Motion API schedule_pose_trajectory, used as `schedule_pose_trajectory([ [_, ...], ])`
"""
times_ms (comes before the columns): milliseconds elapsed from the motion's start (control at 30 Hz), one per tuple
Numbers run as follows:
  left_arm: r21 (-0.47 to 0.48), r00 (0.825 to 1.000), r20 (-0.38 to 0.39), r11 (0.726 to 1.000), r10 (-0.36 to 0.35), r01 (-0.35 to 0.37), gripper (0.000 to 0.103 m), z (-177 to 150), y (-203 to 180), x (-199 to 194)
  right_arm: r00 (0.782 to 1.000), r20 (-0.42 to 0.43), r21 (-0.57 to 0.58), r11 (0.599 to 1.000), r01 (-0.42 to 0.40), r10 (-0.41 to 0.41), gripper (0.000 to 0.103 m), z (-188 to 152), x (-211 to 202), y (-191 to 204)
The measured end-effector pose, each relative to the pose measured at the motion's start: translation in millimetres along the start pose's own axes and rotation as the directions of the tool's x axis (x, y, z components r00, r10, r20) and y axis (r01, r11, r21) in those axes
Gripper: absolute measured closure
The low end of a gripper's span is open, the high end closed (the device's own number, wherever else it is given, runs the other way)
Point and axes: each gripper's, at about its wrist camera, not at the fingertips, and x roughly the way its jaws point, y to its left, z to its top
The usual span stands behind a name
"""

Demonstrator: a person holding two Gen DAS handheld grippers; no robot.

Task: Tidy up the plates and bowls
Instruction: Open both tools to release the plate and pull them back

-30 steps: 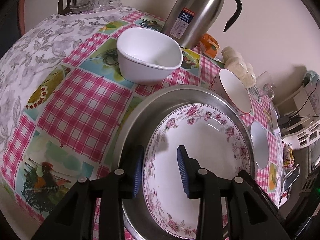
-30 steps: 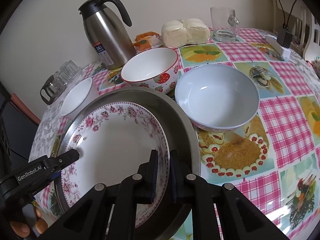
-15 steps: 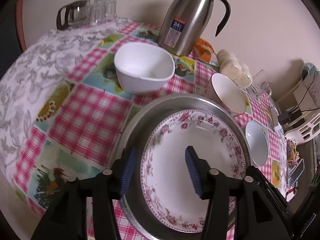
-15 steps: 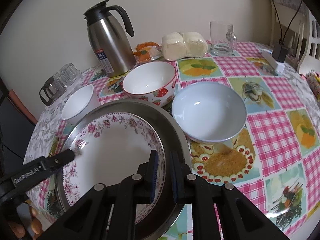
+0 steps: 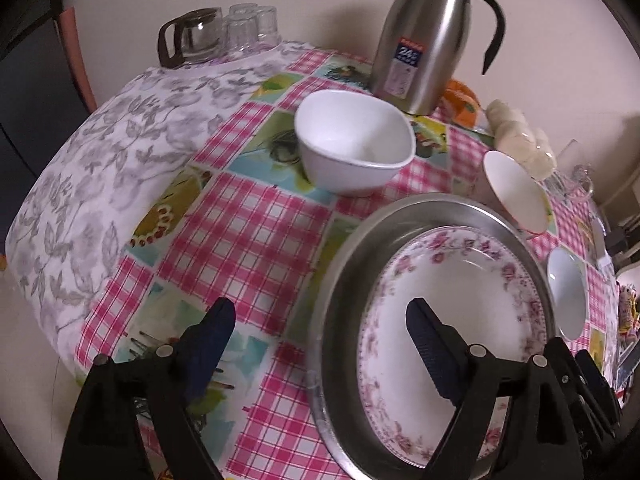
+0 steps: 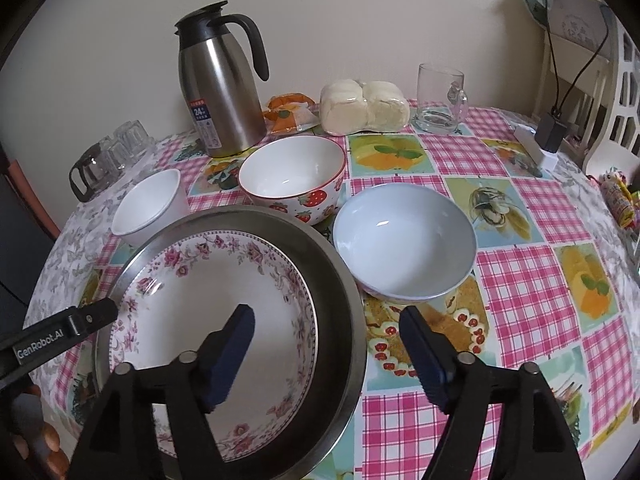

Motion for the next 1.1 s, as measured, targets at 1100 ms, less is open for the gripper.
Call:
schedule_pose_trajectory([
  [1100,-0.043,0.993,0.114,0.999,-0.004,0.009,0.008,17.3,12.4,-3.8,1.000,0.020,0.047,0.999,-0.002,0.001,0.000,-4.0,1.9,-19.5],
])
